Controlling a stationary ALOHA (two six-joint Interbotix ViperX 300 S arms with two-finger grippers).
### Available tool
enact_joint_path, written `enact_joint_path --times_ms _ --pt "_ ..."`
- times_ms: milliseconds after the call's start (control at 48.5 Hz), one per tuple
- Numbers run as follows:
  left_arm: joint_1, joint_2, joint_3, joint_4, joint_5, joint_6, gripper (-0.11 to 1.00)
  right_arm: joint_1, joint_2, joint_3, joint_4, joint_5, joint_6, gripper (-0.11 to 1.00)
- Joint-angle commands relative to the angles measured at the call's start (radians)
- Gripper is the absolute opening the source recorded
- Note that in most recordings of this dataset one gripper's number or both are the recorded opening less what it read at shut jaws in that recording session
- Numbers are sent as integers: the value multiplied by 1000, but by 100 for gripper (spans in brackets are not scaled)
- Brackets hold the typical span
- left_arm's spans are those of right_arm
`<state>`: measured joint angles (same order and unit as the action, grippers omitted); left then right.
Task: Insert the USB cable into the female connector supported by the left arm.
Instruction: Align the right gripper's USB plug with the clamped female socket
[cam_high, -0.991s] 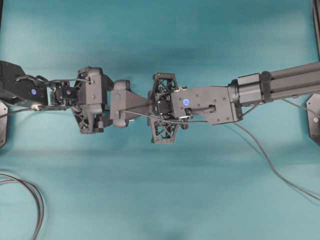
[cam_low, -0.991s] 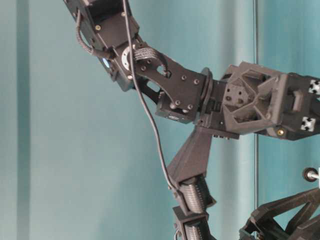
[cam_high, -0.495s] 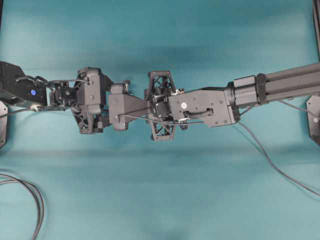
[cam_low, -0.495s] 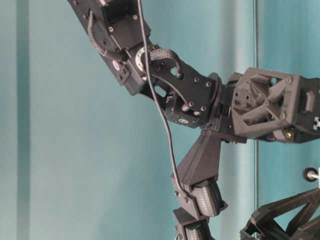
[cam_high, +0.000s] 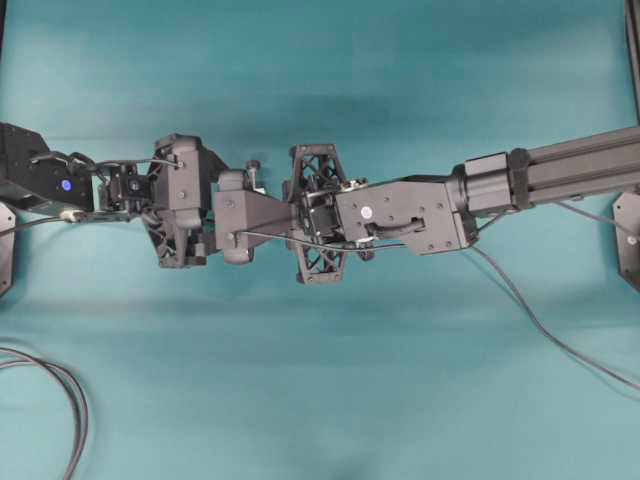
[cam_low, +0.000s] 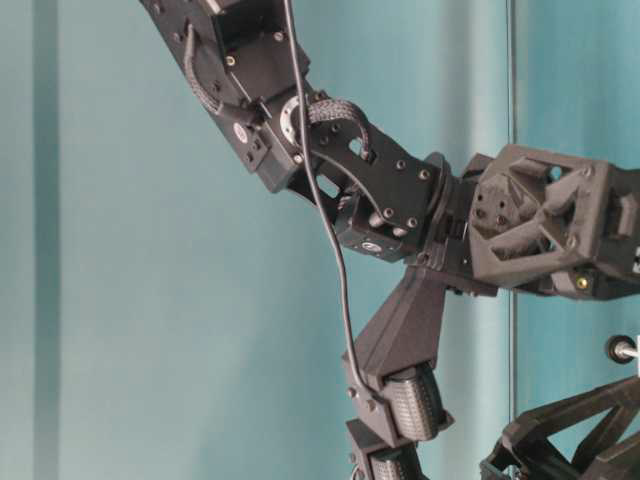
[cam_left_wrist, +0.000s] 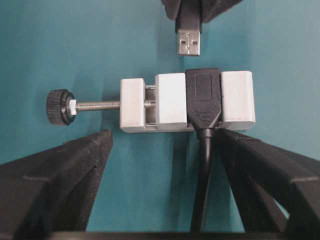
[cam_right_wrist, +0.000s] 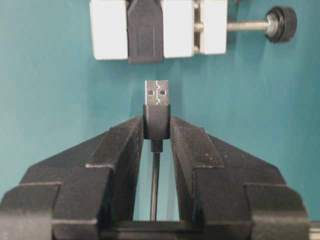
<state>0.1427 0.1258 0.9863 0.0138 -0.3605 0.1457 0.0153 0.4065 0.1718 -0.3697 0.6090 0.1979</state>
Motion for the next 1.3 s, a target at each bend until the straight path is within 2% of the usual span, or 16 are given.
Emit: enact_joint_path --times_ms 0,1280 --pt "11 -5 -3 2 0 11 93 3 -18 -28 -3 -18 0 22" --pt "11 -3 20 3 -43 12 93 6 -46 9 -5 -87 0 22"
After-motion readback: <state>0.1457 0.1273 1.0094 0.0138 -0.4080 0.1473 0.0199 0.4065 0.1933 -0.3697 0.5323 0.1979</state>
